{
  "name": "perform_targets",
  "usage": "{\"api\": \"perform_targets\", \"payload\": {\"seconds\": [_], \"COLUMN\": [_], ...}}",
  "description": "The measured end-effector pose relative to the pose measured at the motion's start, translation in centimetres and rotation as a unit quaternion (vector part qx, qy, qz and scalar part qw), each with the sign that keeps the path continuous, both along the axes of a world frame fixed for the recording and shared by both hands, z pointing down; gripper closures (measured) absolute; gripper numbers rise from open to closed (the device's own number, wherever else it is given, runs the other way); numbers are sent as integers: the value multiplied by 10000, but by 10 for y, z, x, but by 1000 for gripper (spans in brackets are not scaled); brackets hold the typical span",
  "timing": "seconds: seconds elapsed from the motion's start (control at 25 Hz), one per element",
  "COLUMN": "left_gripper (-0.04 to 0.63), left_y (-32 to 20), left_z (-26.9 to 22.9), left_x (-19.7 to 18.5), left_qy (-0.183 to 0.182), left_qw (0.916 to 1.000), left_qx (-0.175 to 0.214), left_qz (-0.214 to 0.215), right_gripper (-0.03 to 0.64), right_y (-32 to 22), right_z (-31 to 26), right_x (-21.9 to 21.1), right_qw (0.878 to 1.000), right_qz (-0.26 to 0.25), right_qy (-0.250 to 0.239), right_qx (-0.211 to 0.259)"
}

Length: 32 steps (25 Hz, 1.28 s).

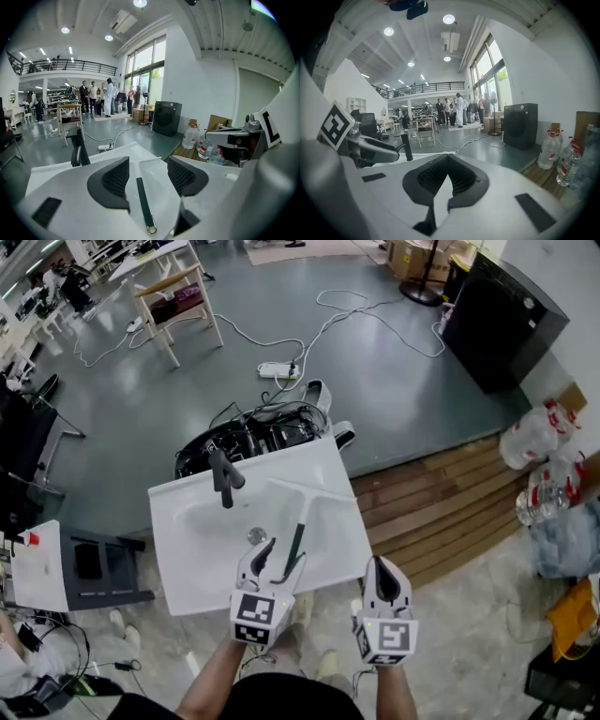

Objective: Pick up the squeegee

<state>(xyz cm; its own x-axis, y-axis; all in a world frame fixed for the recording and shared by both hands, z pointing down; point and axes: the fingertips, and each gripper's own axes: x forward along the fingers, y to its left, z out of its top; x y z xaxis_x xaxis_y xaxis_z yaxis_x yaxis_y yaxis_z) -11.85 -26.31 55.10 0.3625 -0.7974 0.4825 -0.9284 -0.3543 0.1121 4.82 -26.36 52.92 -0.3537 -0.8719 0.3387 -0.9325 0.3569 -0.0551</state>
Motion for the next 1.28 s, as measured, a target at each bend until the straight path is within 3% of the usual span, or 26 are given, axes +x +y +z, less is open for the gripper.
{"api": "perform_targets", "payload": {"seconds": [1.28], "left_gripper": [347], "left_y": [-42], "left_z": [165], "left_x": [13], "left_qy": [-109], "left_qw": [9904], "left_qx": [-1370], "left_qz": [144], "right_gripper": [619], "right_y": [-49], "right_z": [122], "right_x": [4], "right_qw": [9944], "right_qz": [169], "right_qy": [-82], "right_qx": [-1042]}}
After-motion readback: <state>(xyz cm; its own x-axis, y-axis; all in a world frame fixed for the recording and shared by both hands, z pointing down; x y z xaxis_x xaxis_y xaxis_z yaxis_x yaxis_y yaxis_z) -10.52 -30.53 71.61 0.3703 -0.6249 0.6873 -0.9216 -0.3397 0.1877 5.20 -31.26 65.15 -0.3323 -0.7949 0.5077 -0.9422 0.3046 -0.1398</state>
